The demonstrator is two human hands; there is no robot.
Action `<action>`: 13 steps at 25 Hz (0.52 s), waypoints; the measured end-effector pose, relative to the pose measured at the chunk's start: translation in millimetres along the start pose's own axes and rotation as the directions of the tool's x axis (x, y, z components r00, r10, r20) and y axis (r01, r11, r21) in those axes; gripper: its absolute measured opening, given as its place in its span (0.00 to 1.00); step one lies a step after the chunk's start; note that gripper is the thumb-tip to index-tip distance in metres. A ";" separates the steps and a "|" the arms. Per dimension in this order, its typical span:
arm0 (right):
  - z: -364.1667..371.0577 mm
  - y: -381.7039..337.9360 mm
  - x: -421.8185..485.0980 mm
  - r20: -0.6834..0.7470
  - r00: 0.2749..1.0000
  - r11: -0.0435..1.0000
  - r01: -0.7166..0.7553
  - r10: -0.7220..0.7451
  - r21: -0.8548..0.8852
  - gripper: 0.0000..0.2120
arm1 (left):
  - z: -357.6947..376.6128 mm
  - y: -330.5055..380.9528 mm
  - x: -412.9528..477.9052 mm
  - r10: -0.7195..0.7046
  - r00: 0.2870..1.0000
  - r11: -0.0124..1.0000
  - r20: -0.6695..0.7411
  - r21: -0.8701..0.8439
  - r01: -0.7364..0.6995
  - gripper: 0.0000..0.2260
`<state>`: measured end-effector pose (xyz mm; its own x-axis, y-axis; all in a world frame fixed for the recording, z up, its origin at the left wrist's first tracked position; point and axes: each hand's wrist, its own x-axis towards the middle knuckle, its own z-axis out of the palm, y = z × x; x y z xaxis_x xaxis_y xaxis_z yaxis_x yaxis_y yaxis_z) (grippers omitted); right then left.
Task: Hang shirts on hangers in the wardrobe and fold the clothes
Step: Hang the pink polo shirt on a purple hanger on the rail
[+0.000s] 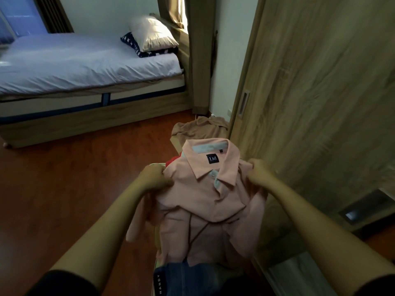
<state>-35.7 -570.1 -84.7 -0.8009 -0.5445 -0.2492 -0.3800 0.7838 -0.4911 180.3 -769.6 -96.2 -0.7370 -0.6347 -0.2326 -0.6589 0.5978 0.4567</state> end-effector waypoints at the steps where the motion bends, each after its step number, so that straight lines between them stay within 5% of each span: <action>1: -2.0 -3.7 -2.9 0.017 1.000 0.994 -0.005 0.003 0.108 0.09 | 0.5 1.0 3.4 -0.019 0.999 0.998 -0.034 -0.062 0.017 0.14; 4: 1.8 -14.8 -7.3 0.037 0.999 0.950 0.002 -0.014 0.312 0.10 | -0.9 17.0 8.1 -0.073 0.995 0.953 -0.070 -0.300 0.049 0.15; 6: 7.9 -21.2 -6.9 -0.045 0.996 0.972 0.082 -0.074 0.218 0.13 | -0.2 27.0 12.1 -0.086 0.996 0.935 -0.032 -0.349 0.069 0.22; 8: 12.7 -25.9 -4.3 -0.134 0.982 0.980 0.148 -0.130 0.132 0.08 | 2.1 34.1 13.6 -0.069 0.996 0.950 -0.052 -0.309 0.050 0.19; 13: 2.6 -23.5 -32.2 0.059 0.997 0.868 -0.063 0.039 0.492 0.12 | 7.4 45.7 -7.3 0.060 0.996 0.828 -0.062 -0.554 -0.084 0.08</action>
<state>0.2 -571.7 -67.3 -0.7865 -0.5301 -0.3169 -0.0519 0.5680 -0.8214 154.5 -734.0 -80.0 -0.7647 -0.6264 -0.1512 -0.4000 0.2775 0.8735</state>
